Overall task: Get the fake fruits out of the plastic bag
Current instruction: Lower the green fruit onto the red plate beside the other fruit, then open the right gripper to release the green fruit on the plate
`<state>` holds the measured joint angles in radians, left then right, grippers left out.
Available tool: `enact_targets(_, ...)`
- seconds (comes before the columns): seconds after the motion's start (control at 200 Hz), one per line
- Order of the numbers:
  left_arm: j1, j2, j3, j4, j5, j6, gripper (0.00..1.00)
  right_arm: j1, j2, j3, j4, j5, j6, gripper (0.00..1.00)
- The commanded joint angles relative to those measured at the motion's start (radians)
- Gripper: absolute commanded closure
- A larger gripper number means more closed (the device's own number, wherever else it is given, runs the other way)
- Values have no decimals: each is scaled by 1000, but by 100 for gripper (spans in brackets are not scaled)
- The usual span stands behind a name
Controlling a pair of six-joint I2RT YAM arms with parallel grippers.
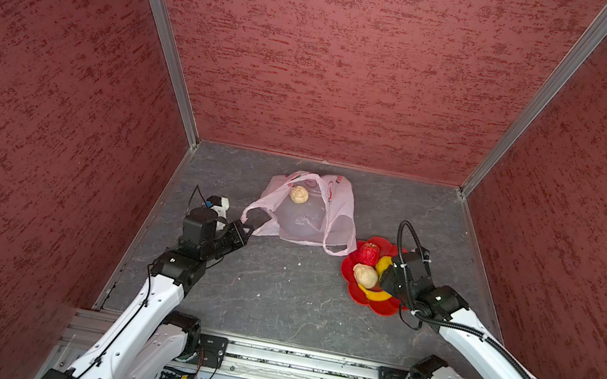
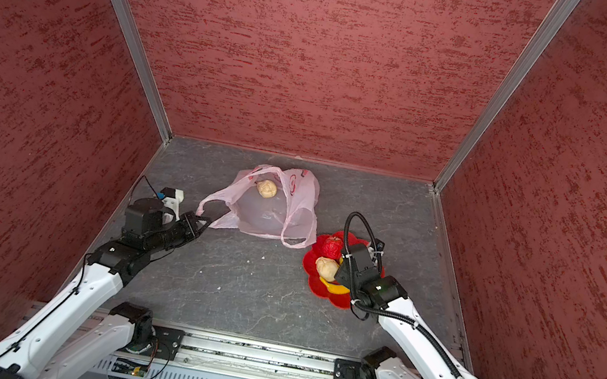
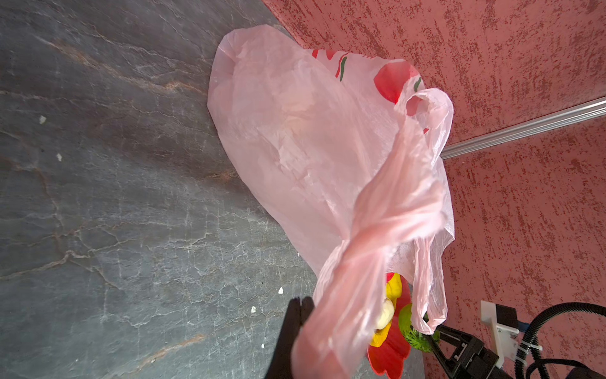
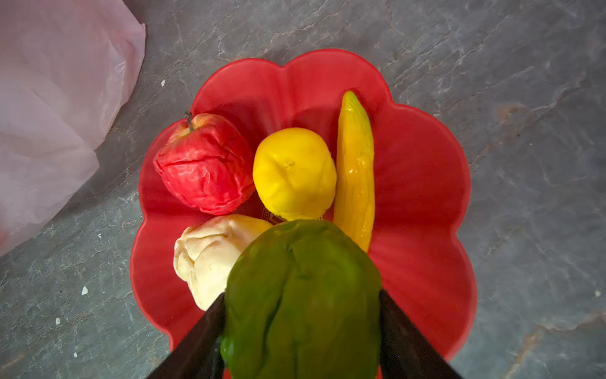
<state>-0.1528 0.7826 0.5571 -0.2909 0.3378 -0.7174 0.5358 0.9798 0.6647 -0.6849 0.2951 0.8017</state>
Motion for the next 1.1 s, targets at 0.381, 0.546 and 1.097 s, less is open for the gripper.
enact_targets(0.381, -4, 5, 10, 9, 6, 21, 100, -40, 52, -51, 114, -47, 14, 66)
enact_targets(0.546, -4, -1, 6, 8, 4, 21, 100, -42, 57, -65, 118, -40, 17, 66)
enact_targets(1.097, -3, -6, -1, 9, 6, 15, 100, -52, 65, -87, 122, -36, 17, 57)
